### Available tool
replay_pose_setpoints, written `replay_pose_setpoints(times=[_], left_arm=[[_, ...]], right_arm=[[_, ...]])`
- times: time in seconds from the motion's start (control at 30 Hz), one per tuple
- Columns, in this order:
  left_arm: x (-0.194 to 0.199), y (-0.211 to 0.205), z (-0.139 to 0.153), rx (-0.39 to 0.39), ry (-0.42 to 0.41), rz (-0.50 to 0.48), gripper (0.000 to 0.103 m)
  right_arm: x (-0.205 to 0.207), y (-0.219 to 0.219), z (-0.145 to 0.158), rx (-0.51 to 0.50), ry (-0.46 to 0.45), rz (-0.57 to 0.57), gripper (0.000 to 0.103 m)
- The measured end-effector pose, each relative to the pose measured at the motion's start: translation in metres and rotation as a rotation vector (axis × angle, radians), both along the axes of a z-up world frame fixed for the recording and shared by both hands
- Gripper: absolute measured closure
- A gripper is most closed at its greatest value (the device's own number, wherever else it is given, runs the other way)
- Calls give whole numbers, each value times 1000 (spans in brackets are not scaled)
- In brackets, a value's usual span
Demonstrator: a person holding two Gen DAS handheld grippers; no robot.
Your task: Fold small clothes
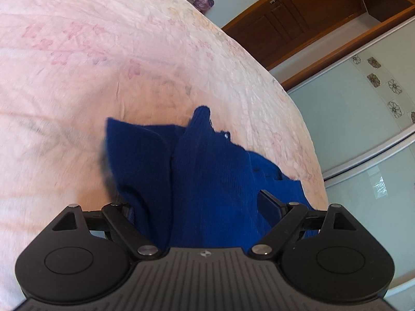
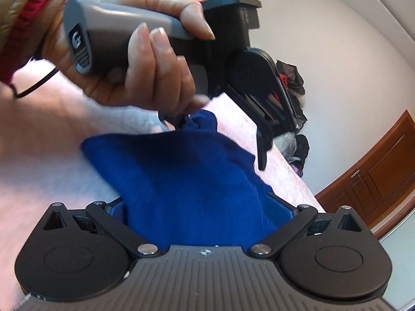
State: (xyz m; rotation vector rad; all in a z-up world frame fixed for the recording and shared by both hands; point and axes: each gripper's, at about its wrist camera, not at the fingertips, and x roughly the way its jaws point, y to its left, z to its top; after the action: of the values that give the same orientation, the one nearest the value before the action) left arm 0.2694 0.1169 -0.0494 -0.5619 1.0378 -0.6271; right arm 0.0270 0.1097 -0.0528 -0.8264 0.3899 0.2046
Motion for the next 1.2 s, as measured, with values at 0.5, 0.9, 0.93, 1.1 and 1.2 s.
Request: replay_pose_setpoints(times=[0.5,0.9,0.93,1.1,1.2], left_arm=[[5,-17,6,220,-67,44,90],[-34,-61,52,466,-225,106,92],[-36,-64,56,480,-234,111,92],[-48,-84,70,553,-284,115,92],[-54,-94,79,568,-302,115,92]], right_arm=[[-35,30,1,13,36,124,78],[-84,-10,58,302,83,158,93],[-88,-14,63,322,87,159,93],[-110,-45,80,445,99,132,94],[-123,-67,83,503,99,108,94]])
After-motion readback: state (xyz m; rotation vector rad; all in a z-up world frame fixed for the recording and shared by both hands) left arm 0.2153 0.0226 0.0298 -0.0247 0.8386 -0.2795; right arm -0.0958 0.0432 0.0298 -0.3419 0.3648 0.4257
